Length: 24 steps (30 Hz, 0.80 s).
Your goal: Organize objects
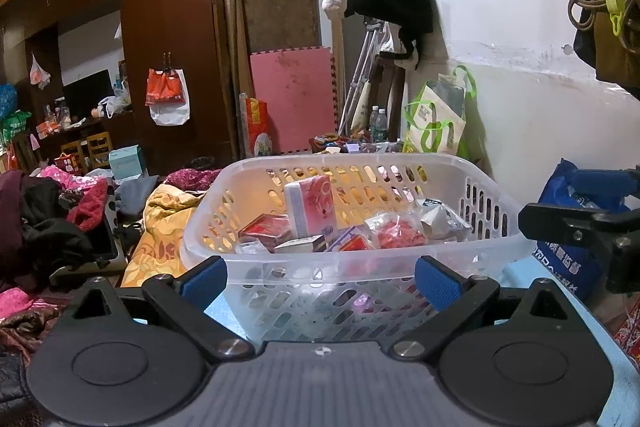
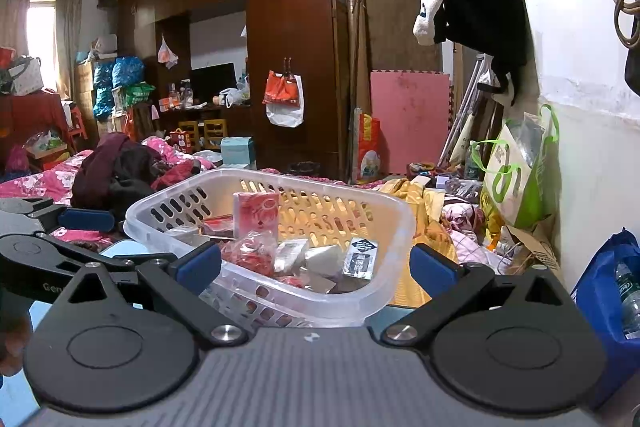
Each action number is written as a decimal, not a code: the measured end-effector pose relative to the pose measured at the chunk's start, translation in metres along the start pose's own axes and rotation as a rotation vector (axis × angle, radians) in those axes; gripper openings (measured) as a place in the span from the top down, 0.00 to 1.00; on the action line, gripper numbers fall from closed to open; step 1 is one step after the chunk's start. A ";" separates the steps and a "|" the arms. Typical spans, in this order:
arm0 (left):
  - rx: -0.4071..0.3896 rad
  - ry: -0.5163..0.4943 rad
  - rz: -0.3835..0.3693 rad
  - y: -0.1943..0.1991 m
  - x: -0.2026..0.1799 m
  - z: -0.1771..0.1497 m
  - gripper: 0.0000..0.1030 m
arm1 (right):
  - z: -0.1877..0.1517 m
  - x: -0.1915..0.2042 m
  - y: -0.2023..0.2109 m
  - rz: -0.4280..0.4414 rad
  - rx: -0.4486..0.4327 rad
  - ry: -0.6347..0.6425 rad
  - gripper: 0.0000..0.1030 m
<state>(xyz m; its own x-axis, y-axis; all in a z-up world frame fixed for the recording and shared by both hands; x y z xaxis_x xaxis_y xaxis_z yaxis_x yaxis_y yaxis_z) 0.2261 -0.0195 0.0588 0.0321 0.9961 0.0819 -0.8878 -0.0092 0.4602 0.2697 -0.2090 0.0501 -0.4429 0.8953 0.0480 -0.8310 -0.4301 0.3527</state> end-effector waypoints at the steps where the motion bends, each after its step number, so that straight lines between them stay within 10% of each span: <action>1: -0.001 0.001 0.001 0.000 0.000 0.000 0.02 | 0.000 0.000 0.000 -0.001 0.000 0.001 0.00; 24: 0.008 0.004 -0.007 -0.004 -0.004 0.001 0.02 | -0.002 0.000 0.000 0.000 0.000 0.001 0.00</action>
<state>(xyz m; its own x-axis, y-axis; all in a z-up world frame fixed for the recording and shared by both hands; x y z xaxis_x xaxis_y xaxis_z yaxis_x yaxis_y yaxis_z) 0.2302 -0.0232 0.0569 0.0364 0.9965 0.0747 -0.8837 -0.0028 0.4681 0.2689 -0.2098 0.0482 -0.4429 0.8953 0.0473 -0.8311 -0.4298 0.3529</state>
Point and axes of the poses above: each gripper's, at about its wrist camera, not at the fingertips, and y roughly against the way its jaws point, x to its left, z to its top, the point moved 2 cm from there along -y, roughly the way its jaws point, and after that the axes turned 1 degree about -y, right-handed, at the moved point
